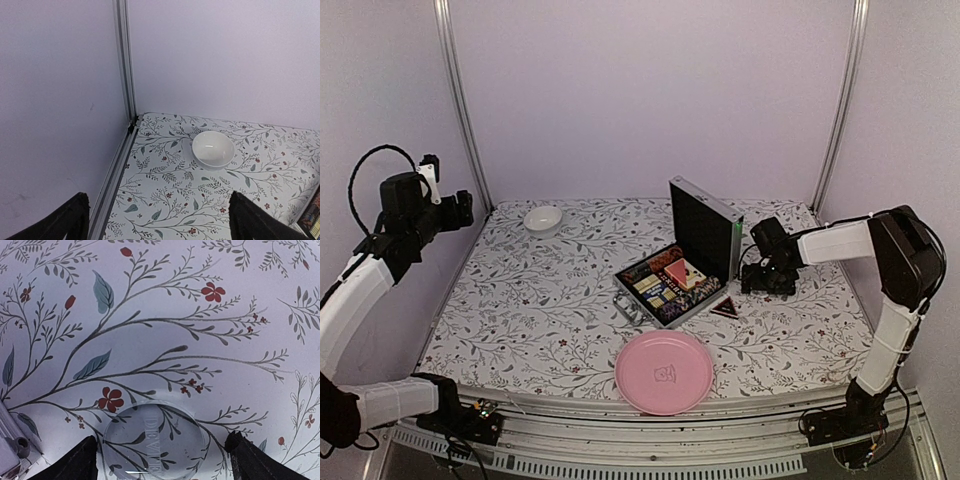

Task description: Pack up texas hold em set

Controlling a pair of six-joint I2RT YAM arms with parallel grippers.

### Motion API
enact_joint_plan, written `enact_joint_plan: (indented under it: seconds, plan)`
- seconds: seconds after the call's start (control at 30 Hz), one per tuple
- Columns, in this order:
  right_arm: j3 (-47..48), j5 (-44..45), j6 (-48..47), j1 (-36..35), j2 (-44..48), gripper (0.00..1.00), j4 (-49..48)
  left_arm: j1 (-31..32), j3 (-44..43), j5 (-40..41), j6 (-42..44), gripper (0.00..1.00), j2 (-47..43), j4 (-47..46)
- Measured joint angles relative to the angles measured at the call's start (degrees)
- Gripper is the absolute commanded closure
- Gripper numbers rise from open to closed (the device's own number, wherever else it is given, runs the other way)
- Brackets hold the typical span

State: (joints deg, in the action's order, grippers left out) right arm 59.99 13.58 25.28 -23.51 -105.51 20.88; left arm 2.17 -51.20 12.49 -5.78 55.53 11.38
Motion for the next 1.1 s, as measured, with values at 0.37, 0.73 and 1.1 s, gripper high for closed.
enact_joint_plan:
  seconds: [0.37, 0.73, 1.1]
  plan:
    - [0.52, 0.98, -0.68, 0.02, -0.87, 0.24, -1.70, 0.00, 0.00, 0.00, 0.00, 0.03, 0.15, 0.00]
    - [0.50, 1.81, -0.70, 0.02, -0.96, 0.43, -1.99, 0.00, 0.00, -0.02, 0.02, 0.03, 0.42, 0.00]
    - [-1.22, 2.29, -0.68, 0.04, 0.66, 0.49, -1.60, 0.00, 0.00, 0.02, 0.02, 0.03, 0.42, 0.00]
